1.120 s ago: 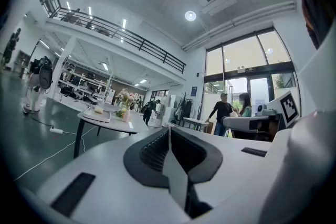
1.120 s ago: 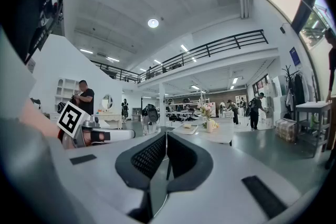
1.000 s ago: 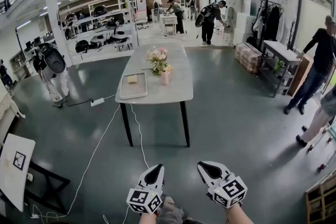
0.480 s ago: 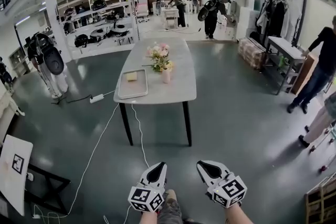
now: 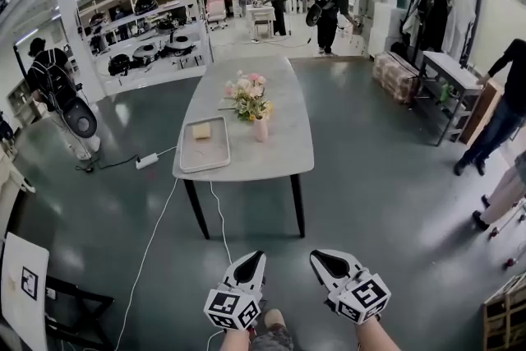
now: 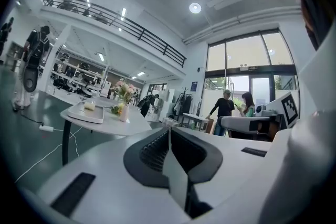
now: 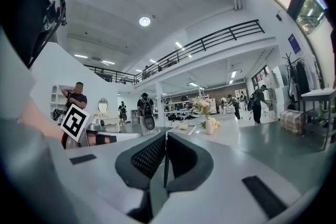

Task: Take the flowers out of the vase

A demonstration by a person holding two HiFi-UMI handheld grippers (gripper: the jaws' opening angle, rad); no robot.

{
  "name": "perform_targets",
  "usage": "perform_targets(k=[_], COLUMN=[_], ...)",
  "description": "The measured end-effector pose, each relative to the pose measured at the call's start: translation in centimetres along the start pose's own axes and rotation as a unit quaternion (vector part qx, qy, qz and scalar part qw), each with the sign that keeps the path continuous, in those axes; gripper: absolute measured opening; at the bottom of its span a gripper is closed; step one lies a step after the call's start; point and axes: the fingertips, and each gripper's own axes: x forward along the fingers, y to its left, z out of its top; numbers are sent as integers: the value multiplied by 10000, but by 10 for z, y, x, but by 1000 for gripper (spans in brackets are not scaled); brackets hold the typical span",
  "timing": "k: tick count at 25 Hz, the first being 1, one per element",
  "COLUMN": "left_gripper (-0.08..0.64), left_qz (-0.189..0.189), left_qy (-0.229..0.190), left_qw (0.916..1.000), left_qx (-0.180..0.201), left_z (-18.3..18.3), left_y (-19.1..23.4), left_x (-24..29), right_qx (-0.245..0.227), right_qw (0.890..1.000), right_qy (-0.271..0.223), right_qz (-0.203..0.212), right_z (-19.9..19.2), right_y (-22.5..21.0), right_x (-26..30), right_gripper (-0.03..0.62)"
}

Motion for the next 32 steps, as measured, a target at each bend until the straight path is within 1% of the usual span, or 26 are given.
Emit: perform_targets(k=[7,15,25,32], left_gripper=[26,26,25,26], left_qz=[-136,-132,-221,-190], left_qy=[61,144,147,184], left_qw=[9999,9998,9996,9996], left_qx=[-24,11,-73,-97], left_z=[18,25,25,25], left_y=[46,97,109,124], left_x=[38,57,68,88], right_qx=[18,92,110,206], right_qw=[9999,9999,9994,9995], right_qy=[51,30,133,135], right_qz=[97,-81,-304,-172], right_z=[5,7,0,-2], right_y=[-13,-27,-44,-61], right_x=[63,116,134,161], right_gripper=[26,26,26,26])
